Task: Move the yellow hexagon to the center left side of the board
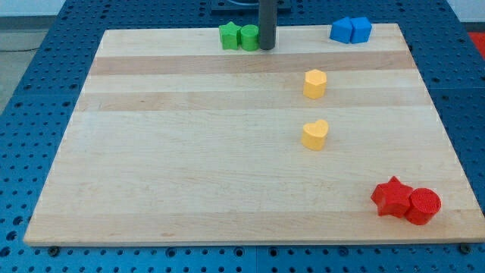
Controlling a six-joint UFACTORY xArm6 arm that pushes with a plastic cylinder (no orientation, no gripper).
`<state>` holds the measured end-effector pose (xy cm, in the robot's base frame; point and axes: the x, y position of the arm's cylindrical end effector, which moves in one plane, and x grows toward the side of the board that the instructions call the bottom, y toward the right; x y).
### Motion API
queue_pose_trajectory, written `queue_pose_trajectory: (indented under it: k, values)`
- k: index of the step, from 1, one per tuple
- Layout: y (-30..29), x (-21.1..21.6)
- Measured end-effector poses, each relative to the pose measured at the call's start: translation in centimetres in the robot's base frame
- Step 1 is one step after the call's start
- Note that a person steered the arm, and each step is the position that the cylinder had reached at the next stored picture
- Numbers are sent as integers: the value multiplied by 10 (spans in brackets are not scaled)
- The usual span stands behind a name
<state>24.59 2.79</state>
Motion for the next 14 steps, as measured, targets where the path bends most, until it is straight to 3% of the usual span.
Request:
queue_pose_trajectory:
  k: [1, 3, 4, 5, 6, 9, 14]
  values:
    - [1, 2]
    - [96, 34]
    - [124, 72]
    - [112, 96]
    - [70, 115]
    - [20, 173]
    - [-189, 174]
